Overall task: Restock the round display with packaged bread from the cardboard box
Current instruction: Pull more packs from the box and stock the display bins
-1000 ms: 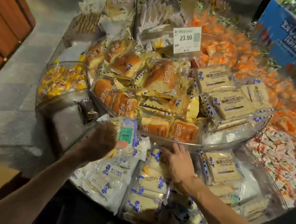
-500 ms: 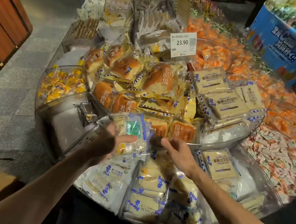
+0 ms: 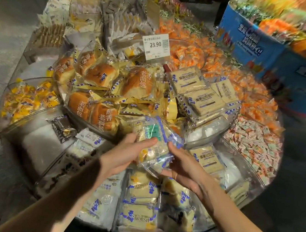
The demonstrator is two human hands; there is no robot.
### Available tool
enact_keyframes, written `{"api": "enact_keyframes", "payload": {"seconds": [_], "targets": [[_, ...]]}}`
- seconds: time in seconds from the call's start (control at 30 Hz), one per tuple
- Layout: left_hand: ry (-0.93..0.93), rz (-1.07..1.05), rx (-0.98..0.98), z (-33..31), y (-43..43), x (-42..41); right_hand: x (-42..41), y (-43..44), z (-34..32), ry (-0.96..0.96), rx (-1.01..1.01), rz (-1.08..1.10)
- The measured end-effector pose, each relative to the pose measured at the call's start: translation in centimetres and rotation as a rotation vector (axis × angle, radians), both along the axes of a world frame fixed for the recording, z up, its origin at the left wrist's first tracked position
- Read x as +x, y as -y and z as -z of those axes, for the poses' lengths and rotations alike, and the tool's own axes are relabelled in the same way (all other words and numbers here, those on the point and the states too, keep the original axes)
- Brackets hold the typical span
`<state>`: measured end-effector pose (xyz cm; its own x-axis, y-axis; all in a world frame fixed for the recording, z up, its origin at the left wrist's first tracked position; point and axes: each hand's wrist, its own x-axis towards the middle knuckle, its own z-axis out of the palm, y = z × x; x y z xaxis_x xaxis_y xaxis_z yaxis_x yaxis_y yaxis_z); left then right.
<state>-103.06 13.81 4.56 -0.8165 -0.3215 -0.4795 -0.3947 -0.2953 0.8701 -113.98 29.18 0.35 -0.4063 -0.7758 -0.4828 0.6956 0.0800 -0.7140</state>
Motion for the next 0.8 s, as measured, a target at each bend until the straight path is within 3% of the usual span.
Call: {"api": "enact_keyframes", "payload": {"seconds": [0.1, 0.23, 0.4, 0.57, 0.67, 0.8], "targets": [[0.023, 0.014, -0.055, 0.3, -0.9, -0.8, -0.7, -1.0, 0.5, 0.040, 0.002, 0.049], [0.011, -0.063, 0.012, 0.8, -1.1, -1.5, -1.9, -2.7, 0.6, 0.076, 0.015, 0.130], [0.046, -0.098, 0.156, 1.4, -1.0, -2.2, -3.5, -5.4, 0.3, -0.023, 0.077, 0.219], [0.108, 0.080, -0.486, 2.4, -1.9, -4.0, -5.8, -9.3, 0.8, -0.121, 0.175, 0.414], [0.039, 0.231, -0.820, 4.1, -3.3, -5.6, -6.9, -11.3, 1.1, -0.102, 0.208, 0.537], [-0.113, 0.500, -1.244, 7.9, -5.2, -6.9, -7.5, -13.0, 1.3, -0.106, 0.200, 0.544]]}}
